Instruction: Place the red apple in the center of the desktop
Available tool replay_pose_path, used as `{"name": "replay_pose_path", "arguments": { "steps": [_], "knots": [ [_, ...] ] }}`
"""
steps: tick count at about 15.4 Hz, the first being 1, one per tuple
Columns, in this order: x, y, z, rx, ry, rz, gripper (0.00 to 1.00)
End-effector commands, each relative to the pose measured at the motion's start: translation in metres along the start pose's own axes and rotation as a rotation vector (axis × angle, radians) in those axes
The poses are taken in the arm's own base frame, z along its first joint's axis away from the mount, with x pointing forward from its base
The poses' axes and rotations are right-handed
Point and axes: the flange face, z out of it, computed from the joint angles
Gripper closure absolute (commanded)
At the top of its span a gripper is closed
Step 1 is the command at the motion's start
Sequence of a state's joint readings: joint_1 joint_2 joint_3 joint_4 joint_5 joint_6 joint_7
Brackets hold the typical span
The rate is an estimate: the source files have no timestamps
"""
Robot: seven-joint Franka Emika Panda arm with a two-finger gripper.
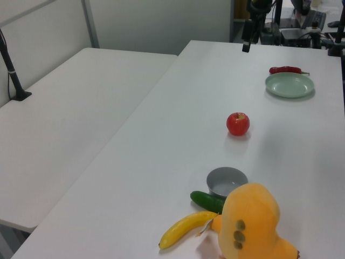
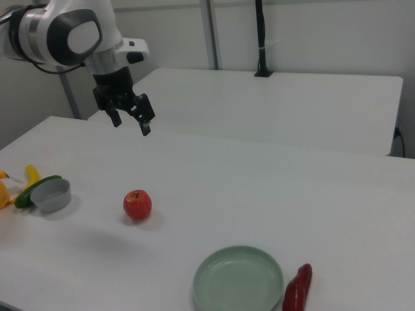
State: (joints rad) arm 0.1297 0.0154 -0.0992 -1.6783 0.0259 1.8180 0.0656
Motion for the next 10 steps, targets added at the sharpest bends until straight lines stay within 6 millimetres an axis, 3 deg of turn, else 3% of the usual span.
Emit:
{"name": "replay_pose_path", "arguments": {
  "steps": [1, 8, 10],
  "knots": [
    [0.0033, 0.0040, -0.0029, 0.014, -0.003, -0.015, 0.00],
    [0.0044, 0.0072, 0.0005, 0.019, -0.008, -0.007, 0.00],
    [0.0039, -0.0003, 0.0007, 0.025, -0.009, -0.012, 0.00]
  ]
}}
